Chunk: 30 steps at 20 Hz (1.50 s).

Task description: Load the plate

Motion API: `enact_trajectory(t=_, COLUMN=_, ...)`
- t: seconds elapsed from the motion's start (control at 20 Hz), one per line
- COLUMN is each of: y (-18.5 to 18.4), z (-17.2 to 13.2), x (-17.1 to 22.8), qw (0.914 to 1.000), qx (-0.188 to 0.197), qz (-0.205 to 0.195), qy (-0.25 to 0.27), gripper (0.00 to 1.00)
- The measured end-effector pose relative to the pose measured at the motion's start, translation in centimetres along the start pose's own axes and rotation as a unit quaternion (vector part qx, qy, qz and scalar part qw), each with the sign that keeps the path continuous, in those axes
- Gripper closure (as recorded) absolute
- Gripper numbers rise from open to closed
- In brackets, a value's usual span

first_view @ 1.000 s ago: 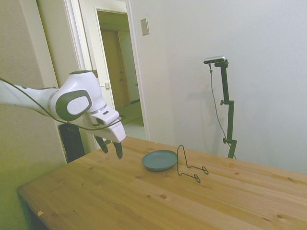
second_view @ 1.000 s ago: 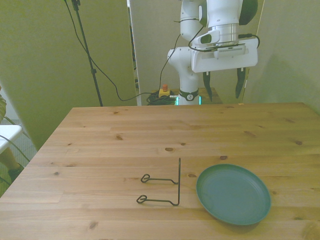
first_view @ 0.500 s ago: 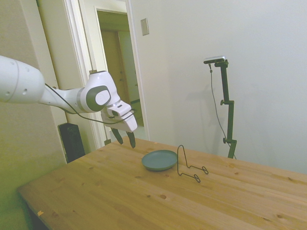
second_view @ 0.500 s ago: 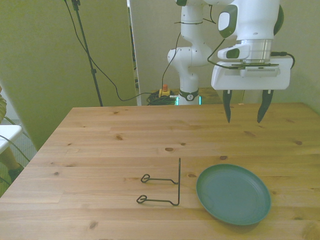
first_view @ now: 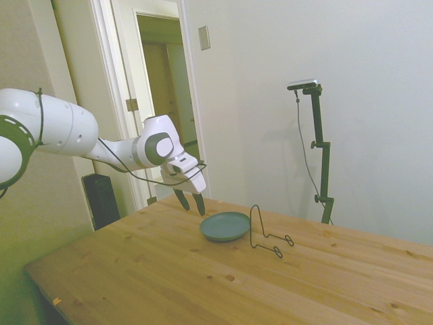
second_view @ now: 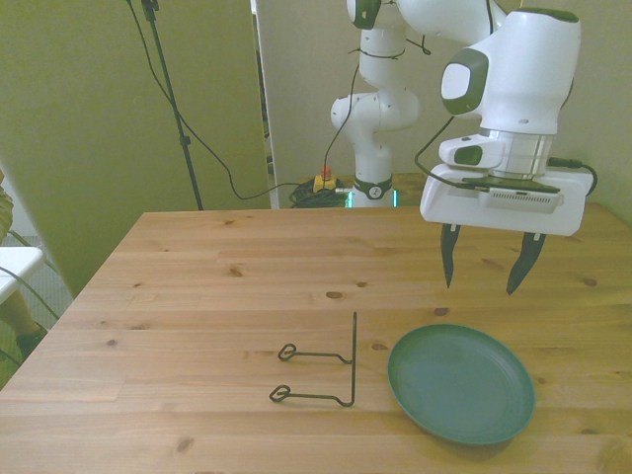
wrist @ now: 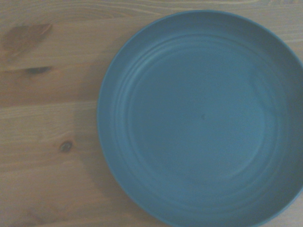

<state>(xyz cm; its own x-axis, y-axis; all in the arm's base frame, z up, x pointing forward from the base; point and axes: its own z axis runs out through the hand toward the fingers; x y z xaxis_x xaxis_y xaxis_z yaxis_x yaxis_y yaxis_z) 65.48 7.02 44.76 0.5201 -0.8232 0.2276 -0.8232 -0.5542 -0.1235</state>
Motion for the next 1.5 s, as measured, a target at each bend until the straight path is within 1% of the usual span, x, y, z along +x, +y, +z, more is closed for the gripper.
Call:
enact_trajectory(t=0.4, y=-2.1, z=2.9, x=0.6, qw=0.9997, qx=-0.021, qz=0.006, qy=0.008, gripper=0.0)
enact_trajectory(t=0.9, y=-3.8, z=4.9, x=-0.2, qw=0.9986, qx=-0.044, qz=0.008, qy=0.027, gripper=0.0)
enact_trajectory(t=1.3, y=-5.2, z=7.2, x=-0.9, qw=0.9983, qx=-0.051, qz=0.004, qy=0.028, gripper=0.0)
enact_trajectory(t=1.5, y=-5.8, z=7.5, x=-1.3, qw=0.9982, qx=-0.052, qz=0.001, qy=0.031, gripper=0.0)
